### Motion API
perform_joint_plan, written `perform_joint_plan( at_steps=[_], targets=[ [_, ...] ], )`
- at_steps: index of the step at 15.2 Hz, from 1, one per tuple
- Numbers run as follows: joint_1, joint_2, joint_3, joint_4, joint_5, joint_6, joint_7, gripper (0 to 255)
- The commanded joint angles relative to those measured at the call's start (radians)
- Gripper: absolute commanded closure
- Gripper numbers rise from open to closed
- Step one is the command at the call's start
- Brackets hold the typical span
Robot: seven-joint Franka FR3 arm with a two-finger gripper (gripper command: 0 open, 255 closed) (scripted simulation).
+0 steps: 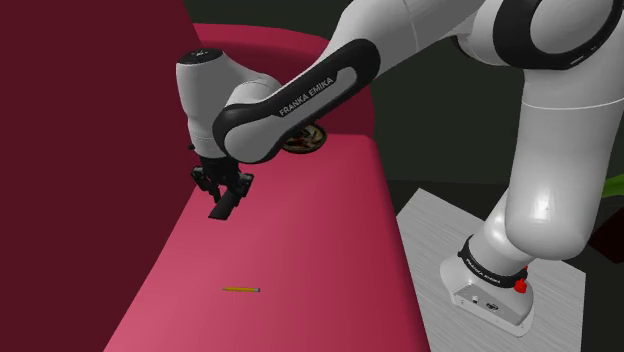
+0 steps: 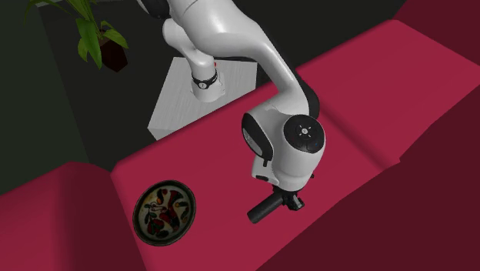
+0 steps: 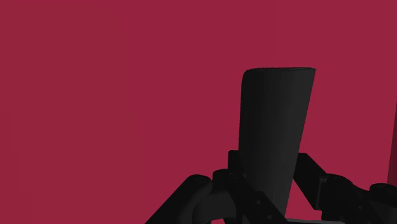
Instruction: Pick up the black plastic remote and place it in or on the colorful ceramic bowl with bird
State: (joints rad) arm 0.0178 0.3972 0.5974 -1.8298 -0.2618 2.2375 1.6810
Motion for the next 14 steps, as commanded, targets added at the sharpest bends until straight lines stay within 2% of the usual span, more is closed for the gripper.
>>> perform_joint_plan(
  at_steps=[1,14],
  targets=[
    [-0.005,-0.014,0.006,0.009,0.011,-0.021,-0.008,255],
    [-0.022,-0.083,0.032,0.1,0.068,-0.169,-0.043,255]
  ],
)
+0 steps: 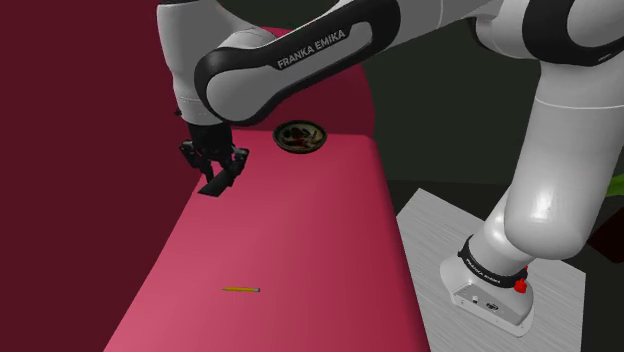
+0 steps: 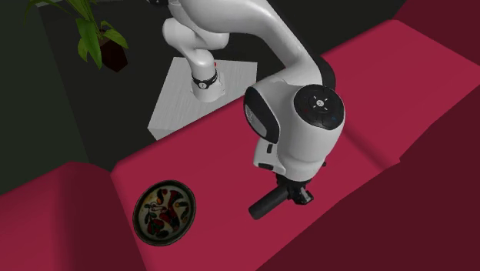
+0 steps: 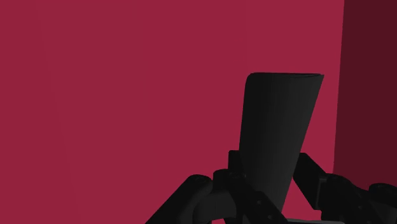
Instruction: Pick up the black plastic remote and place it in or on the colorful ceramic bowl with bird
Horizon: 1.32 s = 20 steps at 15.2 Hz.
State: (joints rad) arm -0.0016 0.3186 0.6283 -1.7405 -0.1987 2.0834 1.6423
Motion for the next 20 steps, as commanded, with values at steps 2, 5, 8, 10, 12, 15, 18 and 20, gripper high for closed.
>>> perform_joint_plan(
  at_steps=[2,5,8,10,12,15,18,20],
  targets=[
    [-0.024,-0.021,-0.001,-0.005,0.018,-0.012,-0.031,255],
    [-0.085,-0.061,-0.013,-0.053,0.052,0.006,-0.11,255],
    [-0.141,-0.091,-0.029,-0.09,0.081,0.019,-0.19,255],
    [-0.175,-0.107,-0.042,-0.108,0.098,0.025,-0.242,255],
    [-0.207,-0.118,-0.056,-0.121,0.112,0.029,-0.293,255],
    [-0.253,-0.128,-0.079,-0.131,0.128,0.031,-0.368,255],
    [-0.296,-0.128,-0.103,-0.131,0.14,0.031,-0.44,255],
    [-0.323,-0.124,-0.119,-0.125,0.144,0.028,-0.486,255]
  ],
)
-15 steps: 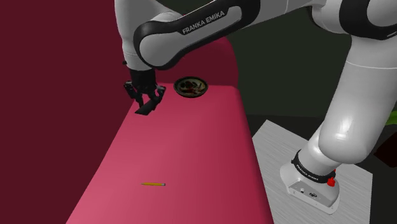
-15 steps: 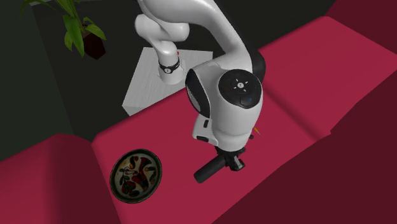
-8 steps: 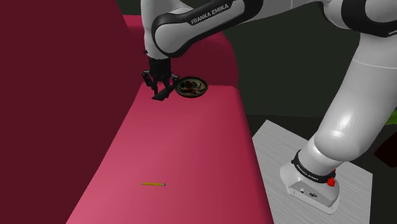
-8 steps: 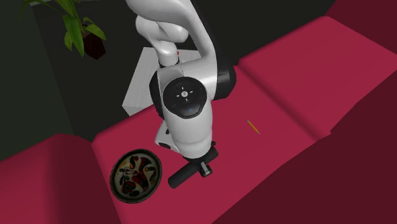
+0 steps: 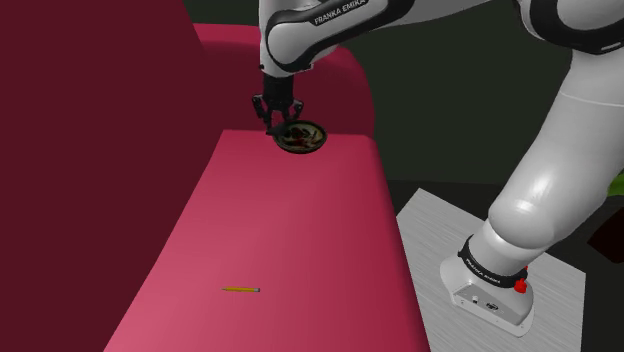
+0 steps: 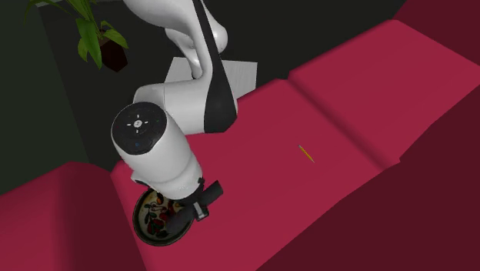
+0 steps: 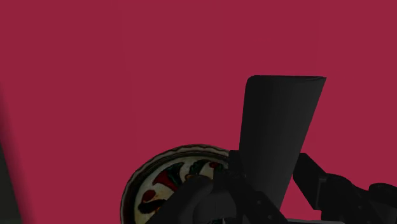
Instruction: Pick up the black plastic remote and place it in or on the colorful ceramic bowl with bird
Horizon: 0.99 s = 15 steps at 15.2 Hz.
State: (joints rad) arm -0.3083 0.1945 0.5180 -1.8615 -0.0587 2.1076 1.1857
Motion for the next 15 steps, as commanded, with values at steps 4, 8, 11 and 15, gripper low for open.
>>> perform_joint_plan(
  at_steps=[4,8,11,15],
  targets=[
    [-0.067,0.02,-0.042,0.022,0.008,-0.005,-0.116,255],
    [-0.114,0.055,-0.074,0.068,0.005,-0.021,-0.198,255],
    [-0.124,0.074,-0.082,0.065,-0.001,-0.002,-0.213,255],
    [-0.122,0.094,-0.085,0.036,-0.011,0.046,-0.209,255]
  ],
)
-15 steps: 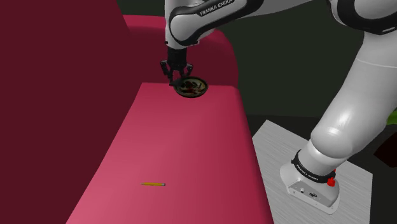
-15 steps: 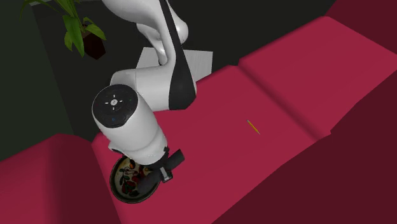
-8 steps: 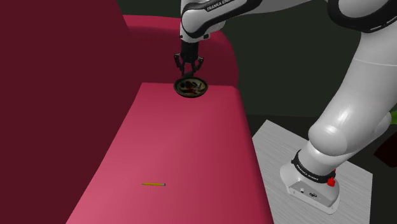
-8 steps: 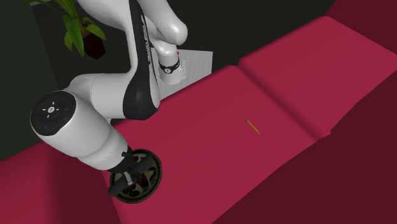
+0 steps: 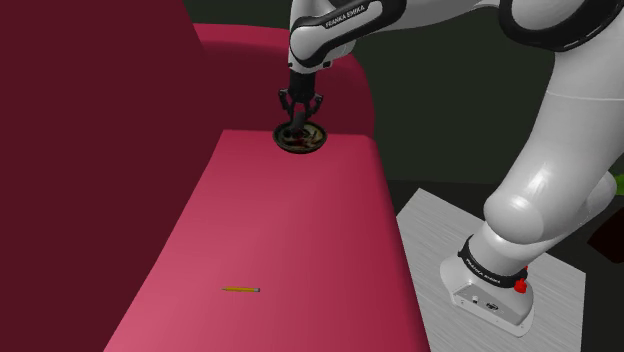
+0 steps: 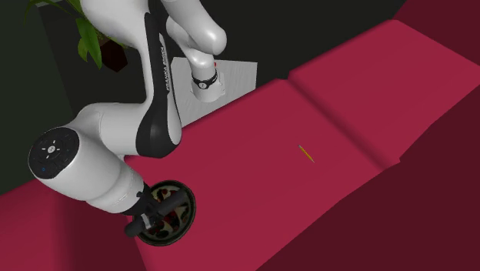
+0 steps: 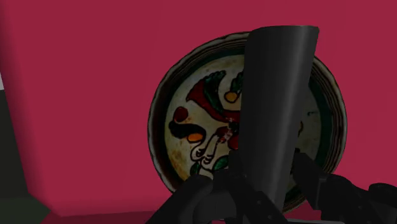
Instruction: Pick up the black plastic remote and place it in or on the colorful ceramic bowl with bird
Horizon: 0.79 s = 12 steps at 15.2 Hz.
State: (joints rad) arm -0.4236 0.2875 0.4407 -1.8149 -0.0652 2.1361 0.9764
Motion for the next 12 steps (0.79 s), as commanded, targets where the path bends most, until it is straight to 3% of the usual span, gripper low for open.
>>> perform_joint_plan(
  at_steps=[1,5,12],
  targets=[
    [-0.006,0.007,-0.009,-0.017,-0.008,0.029,0.002,255],
    [-0.002,0.033,-0.014,-0.044,-0.021,0.08,0.009,255],
    [-0.003,0.033,-0.013,-0.044,-0.022,0.08,0.009,255]
  ],
)
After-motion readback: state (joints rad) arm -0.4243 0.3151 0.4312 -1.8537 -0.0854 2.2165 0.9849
